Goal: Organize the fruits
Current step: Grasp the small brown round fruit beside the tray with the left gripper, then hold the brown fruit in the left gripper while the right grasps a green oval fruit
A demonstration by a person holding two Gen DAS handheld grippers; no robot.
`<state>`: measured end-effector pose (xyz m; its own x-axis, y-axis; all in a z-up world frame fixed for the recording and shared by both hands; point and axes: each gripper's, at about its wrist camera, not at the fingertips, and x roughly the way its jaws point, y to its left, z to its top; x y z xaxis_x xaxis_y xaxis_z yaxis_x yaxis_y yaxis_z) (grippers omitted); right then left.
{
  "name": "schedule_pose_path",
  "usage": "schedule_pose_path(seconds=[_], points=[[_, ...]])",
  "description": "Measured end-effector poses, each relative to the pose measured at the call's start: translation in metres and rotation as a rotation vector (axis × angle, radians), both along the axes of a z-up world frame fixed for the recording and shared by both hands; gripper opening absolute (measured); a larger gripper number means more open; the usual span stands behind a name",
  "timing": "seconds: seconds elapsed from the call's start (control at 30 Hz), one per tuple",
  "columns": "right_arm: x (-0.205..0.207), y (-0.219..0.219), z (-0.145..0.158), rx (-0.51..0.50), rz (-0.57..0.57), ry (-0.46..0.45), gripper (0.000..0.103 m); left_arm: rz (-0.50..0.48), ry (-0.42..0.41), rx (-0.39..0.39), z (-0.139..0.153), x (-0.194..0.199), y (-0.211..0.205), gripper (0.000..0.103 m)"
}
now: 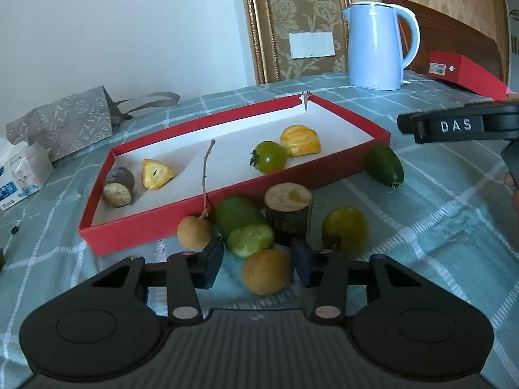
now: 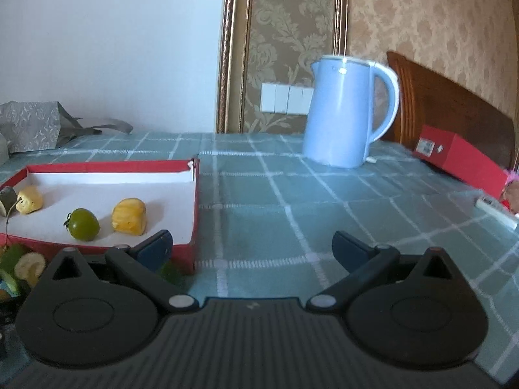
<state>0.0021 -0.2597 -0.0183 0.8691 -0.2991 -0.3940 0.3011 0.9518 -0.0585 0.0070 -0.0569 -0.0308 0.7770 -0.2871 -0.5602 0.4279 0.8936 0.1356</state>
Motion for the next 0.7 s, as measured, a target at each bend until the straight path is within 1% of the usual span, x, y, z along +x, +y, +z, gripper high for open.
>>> schedule_pose_path(seconds=[0.07,0.13,0.2,0.23,0.37,0.53,0.7], points=[[0.003,-0.002,-0.002,0.030,0.023,0.029,0.103,-0.001,0.011,-0.016,0.000,0.001,0.002,0.045],[0.006,-0.003,-0.004,0.047,0.028,0.054,0.103,0.002,0.013,-0.020,0.000,0.001,0.004,0.041],[0.005,-0.002,-0.003,0.037,0.024,0.050,0.103,0.006,0.004,-0.008,0.000,-0.002,0.004,0.032],[0.004,-0.001,-0.002,0.033,0.023,0.040,0.103,0.008,0.002,-0.006,0.000,-0.004,0.005,0.030],[0.002,-0.002,-0.002,0.038,0.021,0.027,0.103,0.008,0.000,-0.006,0.000,-0.007,0.007,0.030],[0.006,-0.004,-0.005,0.067,0.041,0.059,0.103,0.007,-0.003,-0.013,0.001,-0.009,0.009,0.030],[0.007,0.000,-0.006,0.037,0.038,0.069,0.103,-0.016,-0.026,-0.008,0.003,-0.017,0.009,0.031]])
